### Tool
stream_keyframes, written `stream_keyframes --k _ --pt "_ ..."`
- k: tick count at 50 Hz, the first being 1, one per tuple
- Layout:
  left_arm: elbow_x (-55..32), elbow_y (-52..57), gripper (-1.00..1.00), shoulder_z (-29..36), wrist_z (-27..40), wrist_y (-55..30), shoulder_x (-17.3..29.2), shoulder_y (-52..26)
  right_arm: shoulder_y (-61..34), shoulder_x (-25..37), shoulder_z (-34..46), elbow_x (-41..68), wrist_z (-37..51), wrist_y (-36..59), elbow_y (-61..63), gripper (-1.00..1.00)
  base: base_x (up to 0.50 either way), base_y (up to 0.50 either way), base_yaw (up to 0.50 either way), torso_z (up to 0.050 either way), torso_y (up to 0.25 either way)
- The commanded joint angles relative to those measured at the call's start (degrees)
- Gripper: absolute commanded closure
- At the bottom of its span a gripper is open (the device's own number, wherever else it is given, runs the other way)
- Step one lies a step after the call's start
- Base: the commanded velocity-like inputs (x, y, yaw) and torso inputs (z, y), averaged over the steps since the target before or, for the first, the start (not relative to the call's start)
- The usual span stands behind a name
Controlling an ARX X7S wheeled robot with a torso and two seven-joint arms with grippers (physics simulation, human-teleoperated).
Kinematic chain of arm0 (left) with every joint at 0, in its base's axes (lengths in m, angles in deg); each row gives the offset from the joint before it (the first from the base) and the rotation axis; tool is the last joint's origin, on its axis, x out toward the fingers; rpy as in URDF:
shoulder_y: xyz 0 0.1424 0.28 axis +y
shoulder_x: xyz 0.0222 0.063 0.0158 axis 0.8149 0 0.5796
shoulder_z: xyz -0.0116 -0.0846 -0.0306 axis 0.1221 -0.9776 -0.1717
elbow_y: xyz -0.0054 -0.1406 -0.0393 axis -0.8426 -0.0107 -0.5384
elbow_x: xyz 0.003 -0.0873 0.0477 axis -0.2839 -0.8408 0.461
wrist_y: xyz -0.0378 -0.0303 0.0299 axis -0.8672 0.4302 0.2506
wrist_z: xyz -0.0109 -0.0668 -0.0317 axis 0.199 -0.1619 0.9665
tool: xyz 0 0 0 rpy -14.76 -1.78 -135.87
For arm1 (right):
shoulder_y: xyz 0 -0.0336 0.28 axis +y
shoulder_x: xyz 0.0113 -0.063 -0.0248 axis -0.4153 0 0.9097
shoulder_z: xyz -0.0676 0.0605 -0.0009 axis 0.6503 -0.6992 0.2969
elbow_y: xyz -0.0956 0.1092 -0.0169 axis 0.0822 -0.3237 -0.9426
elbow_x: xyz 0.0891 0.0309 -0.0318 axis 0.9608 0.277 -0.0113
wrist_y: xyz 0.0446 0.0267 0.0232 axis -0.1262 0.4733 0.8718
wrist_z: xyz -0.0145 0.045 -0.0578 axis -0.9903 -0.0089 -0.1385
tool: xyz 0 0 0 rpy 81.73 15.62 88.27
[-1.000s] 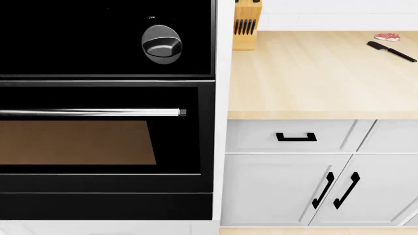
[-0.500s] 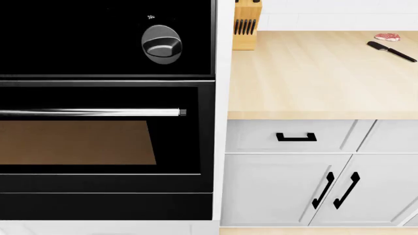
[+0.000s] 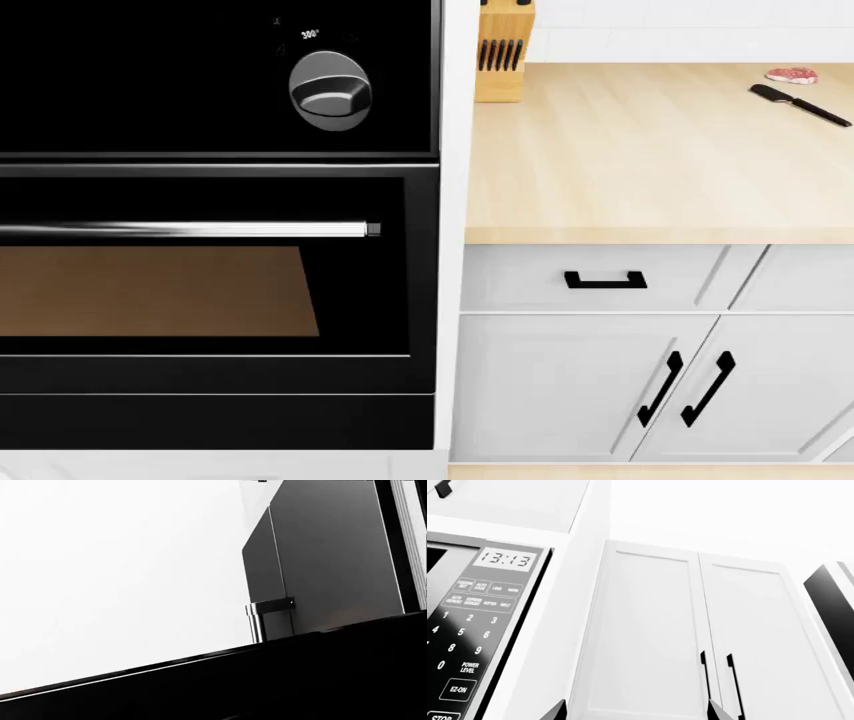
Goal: Open the microwave door
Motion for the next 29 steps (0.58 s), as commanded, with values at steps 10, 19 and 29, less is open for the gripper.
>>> stream_keyframes --k 10,19,29 --pt "28.5 -12.7 -1.00 6.1 -21.5 7.5 6.8 -16.5 -4.6 -2.0 2.3 0.6 0.6 2.5 -0.3 -1.00 0.00 0.00 0.00 0.000 0.000" --pt "62.4 -26.6 -1.00 -12.6 -34.8 24.8 2.1 -23.7 -5.0 -1.9 2.4 1.0 0.8 2.6 -0.1 -1.00 0.00 0.00 0.00 0.000 0.000" --pt "86.9 -27.0 -1.00 -37.1 -41.0 39.3 -1.6 -23.8 -4.7 -1.7 2.3 0.9 0.9 2.2 0.0 -1.00 0.00 0.00 0.00 0.000 0.000"
